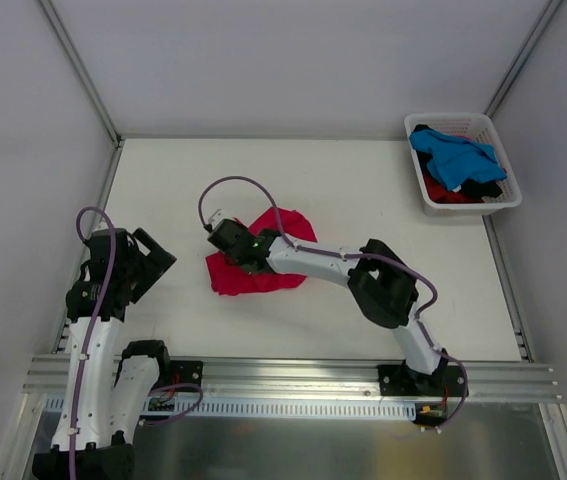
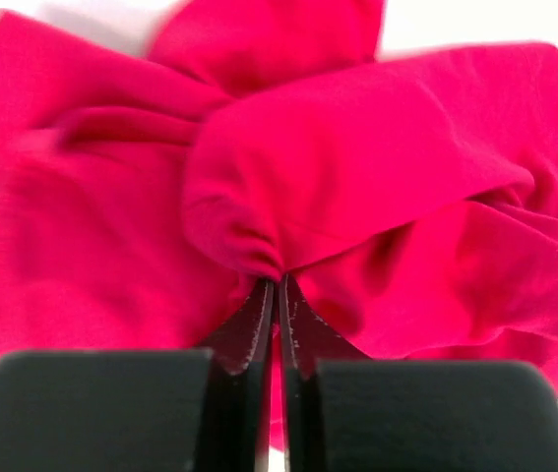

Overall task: Fold and stack the t-shirts
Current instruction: Flatten the tshirt out

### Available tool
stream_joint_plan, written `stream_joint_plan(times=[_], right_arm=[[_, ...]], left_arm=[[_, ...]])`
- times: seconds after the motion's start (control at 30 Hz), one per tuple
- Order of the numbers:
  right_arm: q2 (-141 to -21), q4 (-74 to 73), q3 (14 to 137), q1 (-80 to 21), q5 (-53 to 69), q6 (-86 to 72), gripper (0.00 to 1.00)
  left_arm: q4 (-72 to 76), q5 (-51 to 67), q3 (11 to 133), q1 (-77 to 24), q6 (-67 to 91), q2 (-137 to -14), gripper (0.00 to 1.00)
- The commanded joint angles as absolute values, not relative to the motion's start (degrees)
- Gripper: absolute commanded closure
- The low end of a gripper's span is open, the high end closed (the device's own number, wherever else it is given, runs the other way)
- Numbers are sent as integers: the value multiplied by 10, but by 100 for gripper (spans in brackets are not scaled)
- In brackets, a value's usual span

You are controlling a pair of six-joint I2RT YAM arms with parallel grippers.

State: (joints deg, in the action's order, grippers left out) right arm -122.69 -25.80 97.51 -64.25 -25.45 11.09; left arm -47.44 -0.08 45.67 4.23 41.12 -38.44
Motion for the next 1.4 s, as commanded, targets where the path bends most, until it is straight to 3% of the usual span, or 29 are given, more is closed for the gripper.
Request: stream_joint_plan(times=[0.0,0.17,0.3,0.53,0.77,1.1,1.37], right_arm=[[-1177,-222,944,-615,-219,89,100],[-1112,-173,895,-609,-164,87,99],[-1046,-171,868,-586,-163,49,100],[-937,-152,812,-534,-148,56,100],[-869,-158,756,-490,-169,61,100],[-838,-167,722,-463,-169,33,100],[-868,-185,747,-425,-158,2,100]], left_arm=[[-470,12,449,49,396,-380,17],[-428,81,455,48,322,-383,21],[-305,251,433,41,272,-400,30],[-236,146,413,-88,257,-509,37],[-181,95,418,-114,273,-620,26],[-50,190,392,-120,250,-701,27],[-3,215,337,-197,250,-657,28]])
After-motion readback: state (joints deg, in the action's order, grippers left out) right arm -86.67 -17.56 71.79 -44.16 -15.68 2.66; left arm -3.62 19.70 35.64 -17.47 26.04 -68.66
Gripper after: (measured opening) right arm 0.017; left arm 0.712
